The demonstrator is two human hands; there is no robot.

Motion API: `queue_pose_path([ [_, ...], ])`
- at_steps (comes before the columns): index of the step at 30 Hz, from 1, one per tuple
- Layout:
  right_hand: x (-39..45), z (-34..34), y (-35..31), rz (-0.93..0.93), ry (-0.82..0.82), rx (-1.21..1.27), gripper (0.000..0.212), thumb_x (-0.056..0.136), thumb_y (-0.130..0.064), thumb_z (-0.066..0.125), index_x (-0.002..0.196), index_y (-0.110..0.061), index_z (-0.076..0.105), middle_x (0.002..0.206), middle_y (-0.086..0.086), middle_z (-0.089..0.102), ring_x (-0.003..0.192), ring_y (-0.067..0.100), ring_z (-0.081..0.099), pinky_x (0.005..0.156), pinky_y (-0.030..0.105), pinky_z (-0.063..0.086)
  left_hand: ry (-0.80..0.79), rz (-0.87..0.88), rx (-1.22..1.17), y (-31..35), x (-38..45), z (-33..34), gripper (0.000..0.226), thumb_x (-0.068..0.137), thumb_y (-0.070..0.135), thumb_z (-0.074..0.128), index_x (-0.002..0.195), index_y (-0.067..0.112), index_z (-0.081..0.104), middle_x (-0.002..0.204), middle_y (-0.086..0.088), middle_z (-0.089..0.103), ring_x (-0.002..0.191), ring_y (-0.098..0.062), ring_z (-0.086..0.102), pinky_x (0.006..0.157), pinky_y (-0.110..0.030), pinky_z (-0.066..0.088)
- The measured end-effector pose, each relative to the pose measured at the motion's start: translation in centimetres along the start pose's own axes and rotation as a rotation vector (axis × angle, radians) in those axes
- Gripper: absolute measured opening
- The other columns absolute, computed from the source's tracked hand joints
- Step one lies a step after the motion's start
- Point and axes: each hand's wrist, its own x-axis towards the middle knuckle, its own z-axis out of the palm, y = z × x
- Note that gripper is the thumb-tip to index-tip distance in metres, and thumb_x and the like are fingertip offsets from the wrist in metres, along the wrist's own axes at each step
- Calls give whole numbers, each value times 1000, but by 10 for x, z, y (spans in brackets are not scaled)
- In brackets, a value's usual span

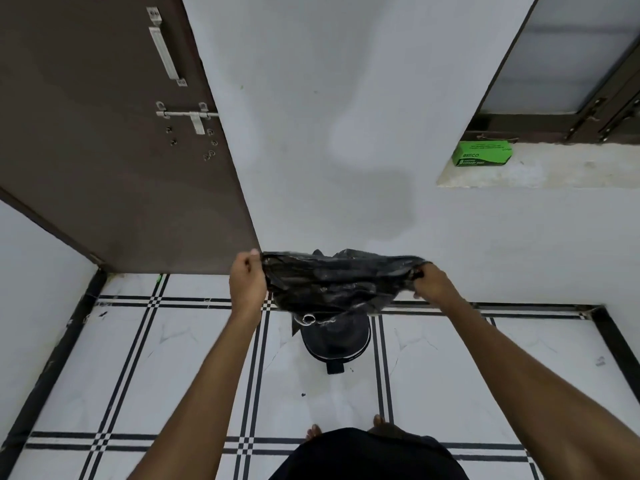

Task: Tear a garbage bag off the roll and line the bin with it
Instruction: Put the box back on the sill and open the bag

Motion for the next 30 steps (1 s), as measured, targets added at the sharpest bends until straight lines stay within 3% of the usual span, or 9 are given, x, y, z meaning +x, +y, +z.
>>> queue_pose_path([
  [3,-4,-8,-22,-89,295,-92,28,91,-9,55,118,-3,56,121,21,63,97,42,65,84,40,51,24,366,16,24,-9,-9,26,103,34,43,93,14,55,81,-3,60,73,-12,54,67,-27,46],
  [7,-27,1,-17,-270,514,-119,43,88,0,51,129,-12,44,126,13,53,85,42,62,74,42,49,18,483,140,0,-13,-18,24,103,34,44,88,19,54,77,0,61,70,-13,56,60,-29,43],
  [9,-30,18,9,-166,363,-188,33,90,-5,46,122,-13,47,118,14,59,91,41,63,79,43,52,-16,435,456,-40,-10,-25,26,102,36,44,81,21,52,72,3,60,68,-19,57,55,-32,38],
  [12,-41,40,42,-26,-136,-593,34,94,-15,45,127,-11,52,128,11,61,114,32,61,92,38,51,-188,99,768,-99,-5,-39,29,98,37,48,75,20,54,78,1,63,82,-29,63,64,-32,40],
  [16,-45,52,45,-8,-273,-579,37,89,-21,46,124,-15,56,125,8,63,112,28,61,88,34,49,-167,-254,222,-120,-2,-37,28,97,33,52,78,14,58,89,-10,67,90,-32,67,81,-44,57],
  [20,-38,57,44,68,-243,-391,36,73,-31,45,101,-16,63,109,8,68,99,31,63,83,34,51,-148,-453,-139,-98,-6,-23,25,104,20,42,95,4,59,95,-16,65,86,-26,64,73,-38,58],
  [25,-36,60,44,91,-23,-221,24,84,-35,56,92,-14,65,99,7,68,93,29,64,72,29,45,-81,-416,-145,-86,0,-17,28,102,26,38,95,8,58,91,-9,60,85,-24,56,74,-36,52],
  [28,-30,61,50,88,66,-181,26,80,-16,57,103,-9,66,107,12,69,99,34,65,74,31,48,-55,-152,95,-82,-8,-18,36,101,43,43,96,9,54,83,-1,60,82,-23,58,72,-35,46],
  [30,-26,60,50,78,68,-189,31,78,-10,55,107,-5,63,112,16,66,101,37,64,77,34,50,-202,66,236,-78,-15,-23,28,95,45,57,95,17,53,79,4,65,78,-20,64,66,-31,46],
])
